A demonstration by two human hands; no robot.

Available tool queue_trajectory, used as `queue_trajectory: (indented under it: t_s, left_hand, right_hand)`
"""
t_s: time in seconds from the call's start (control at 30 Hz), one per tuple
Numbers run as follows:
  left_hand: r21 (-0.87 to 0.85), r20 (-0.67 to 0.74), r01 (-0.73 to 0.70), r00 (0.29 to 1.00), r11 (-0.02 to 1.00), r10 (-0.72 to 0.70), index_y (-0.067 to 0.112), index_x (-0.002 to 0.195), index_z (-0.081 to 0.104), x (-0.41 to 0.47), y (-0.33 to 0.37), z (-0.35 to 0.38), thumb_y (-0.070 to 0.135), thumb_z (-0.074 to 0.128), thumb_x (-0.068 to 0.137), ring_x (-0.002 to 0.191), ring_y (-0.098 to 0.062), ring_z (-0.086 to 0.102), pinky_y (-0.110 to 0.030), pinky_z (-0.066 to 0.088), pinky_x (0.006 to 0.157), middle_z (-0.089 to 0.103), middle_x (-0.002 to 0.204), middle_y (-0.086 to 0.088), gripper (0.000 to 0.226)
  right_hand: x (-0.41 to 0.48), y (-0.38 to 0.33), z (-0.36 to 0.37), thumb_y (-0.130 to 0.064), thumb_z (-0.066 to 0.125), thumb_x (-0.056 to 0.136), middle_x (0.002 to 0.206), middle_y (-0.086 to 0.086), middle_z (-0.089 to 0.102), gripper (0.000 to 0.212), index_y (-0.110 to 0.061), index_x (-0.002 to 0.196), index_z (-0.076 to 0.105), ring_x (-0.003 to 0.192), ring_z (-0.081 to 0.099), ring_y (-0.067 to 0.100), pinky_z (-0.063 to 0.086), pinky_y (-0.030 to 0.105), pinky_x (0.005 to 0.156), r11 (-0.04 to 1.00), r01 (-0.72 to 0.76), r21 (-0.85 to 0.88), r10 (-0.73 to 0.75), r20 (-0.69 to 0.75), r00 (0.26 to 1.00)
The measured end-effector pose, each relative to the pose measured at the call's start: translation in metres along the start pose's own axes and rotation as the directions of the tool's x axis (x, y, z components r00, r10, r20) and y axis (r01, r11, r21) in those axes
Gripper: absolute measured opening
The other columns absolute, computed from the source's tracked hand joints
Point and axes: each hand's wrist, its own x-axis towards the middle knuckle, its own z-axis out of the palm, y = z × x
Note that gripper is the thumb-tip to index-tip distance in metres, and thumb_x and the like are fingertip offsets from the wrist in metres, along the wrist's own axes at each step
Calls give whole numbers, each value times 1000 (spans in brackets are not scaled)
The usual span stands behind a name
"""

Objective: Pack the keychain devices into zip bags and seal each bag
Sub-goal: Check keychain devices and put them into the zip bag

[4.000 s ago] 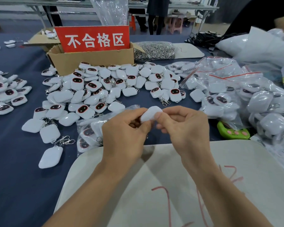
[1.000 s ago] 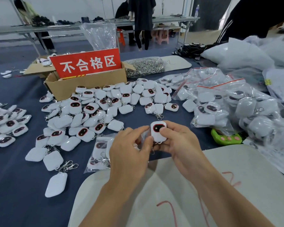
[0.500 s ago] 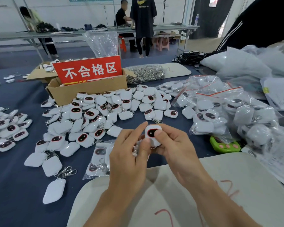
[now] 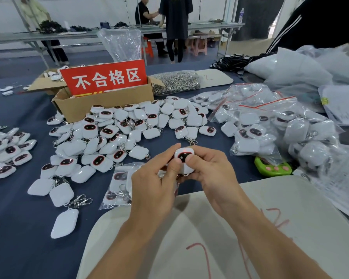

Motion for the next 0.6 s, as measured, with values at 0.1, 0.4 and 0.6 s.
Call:
queue_trajectory:
  t_s: [0.1, 0.4, 0.6]
  left_hand:
    - [-6, -5, 9, 1000, 1000, -9, 42, 124, 69, 0, -1, 0, 19, 63, 103, 82, 13, 66, -1, 45, 70, 68, 93, 42, 32]
    - [-53, 13, 42, 999, 998, -41, 39, 124, 71, 1, -4, 0, 16, 62, 102, 81, 10, 67, -3, 47, 70, 71, 87, 37, 33]
    - [-180, 60, 84, 995, 980, -74, 46, 114, 72, 1, -2, -1, 9, 61, 102, 76, -14, 70, -10, 52, 62, 77, 88, 14, 40]
  right_hand:
    - [0, 1, 1, 1, 50, 101, 101, 26, 75, 29, -7, 103, 78, 91, 71, 41, 60, 42, 76, 1000, 0, -22, 0, 7, 1000]
    - [-3, -1, 2, -7, 58, 92, 98, 28, 73, 21, -7, 100, 77, 94, 69, 48, 63, 50, 78, 997, 20, -79, -21, -14, 1000]
    - [-3, 0, 1, -10, 61, 77, 75, 20, 70, 20, -7, 85, 79, 66, 62, 28, 52, 34, 60, 994, 26, -103, -34, -77, 996]
